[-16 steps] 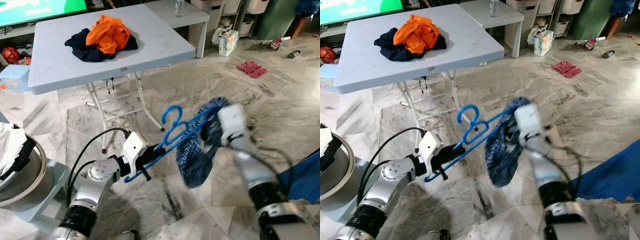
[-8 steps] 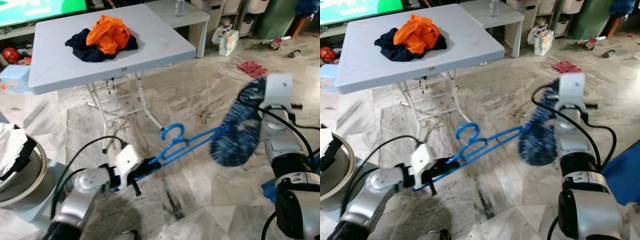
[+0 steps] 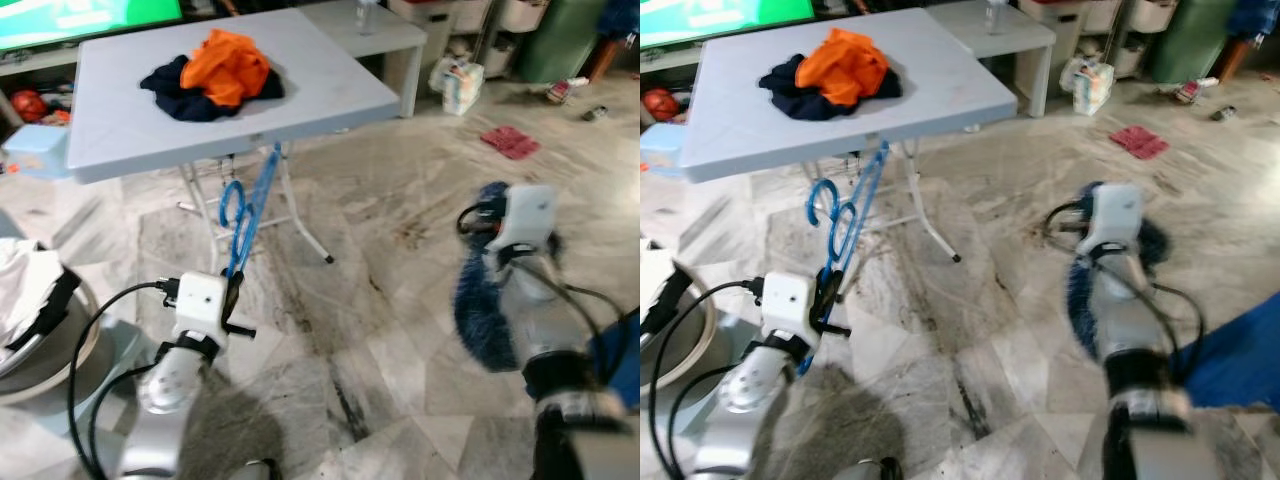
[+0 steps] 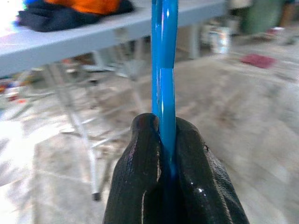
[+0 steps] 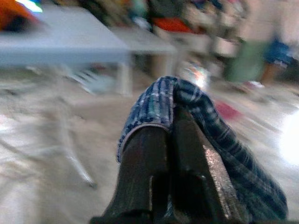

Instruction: Hang hanger

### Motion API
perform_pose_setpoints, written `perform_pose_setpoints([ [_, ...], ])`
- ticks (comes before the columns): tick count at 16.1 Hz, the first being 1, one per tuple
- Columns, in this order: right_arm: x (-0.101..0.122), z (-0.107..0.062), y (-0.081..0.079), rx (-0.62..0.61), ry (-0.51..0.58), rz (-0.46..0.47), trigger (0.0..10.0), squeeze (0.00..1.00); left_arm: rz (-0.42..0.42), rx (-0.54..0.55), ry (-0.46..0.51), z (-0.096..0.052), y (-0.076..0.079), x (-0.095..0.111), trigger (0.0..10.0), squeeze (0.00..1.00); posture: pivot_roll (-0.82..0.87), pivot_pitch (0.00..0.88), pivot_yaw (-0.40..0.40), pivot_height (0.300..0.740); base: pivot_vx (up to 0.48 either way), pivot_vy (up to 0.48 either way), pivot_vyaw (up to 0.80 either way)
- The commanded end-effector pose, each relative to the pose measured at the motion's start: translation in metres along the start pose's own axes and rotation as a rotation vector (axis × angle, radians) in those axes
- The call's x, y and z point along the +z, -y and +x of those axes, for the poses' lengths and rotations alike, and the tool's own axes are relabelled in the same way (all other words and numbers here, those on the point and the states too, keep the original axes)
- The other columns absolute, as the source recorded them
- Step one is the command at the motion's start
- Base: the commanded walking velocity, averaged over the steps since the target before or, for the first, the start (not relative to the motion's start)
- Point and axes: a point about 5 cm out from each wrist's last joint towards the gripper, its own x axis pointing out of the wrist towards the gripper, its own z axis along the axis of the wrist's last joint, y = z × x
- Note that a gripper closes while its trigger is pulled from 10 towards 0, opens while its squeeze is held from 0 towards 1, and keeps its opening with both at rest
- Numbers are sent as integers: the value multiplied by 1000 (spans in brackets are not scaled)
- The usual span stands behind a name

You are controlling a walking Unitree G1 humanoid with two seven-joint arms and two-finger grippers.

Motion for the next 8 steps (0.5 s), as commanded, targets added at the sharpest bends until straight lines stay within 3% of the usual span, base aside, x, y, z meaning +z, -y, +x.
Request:
perform_pose_setpoints([
  [1,22,0,0,33,99,25,0,0,19,52,35,3,-6,11,10000,0,40,54,-1,740,0,0,0],
  [3,32,-11,-5,71,160,84,0,0,25,84,63,6,-10,19,10000,0,35,54,15,740,0,0,0],
  [8,34,-27,-21,127,177,88,0,0,12,107,77,13,-13,25,10000,0,36,51,21,740,0,0,0],
])
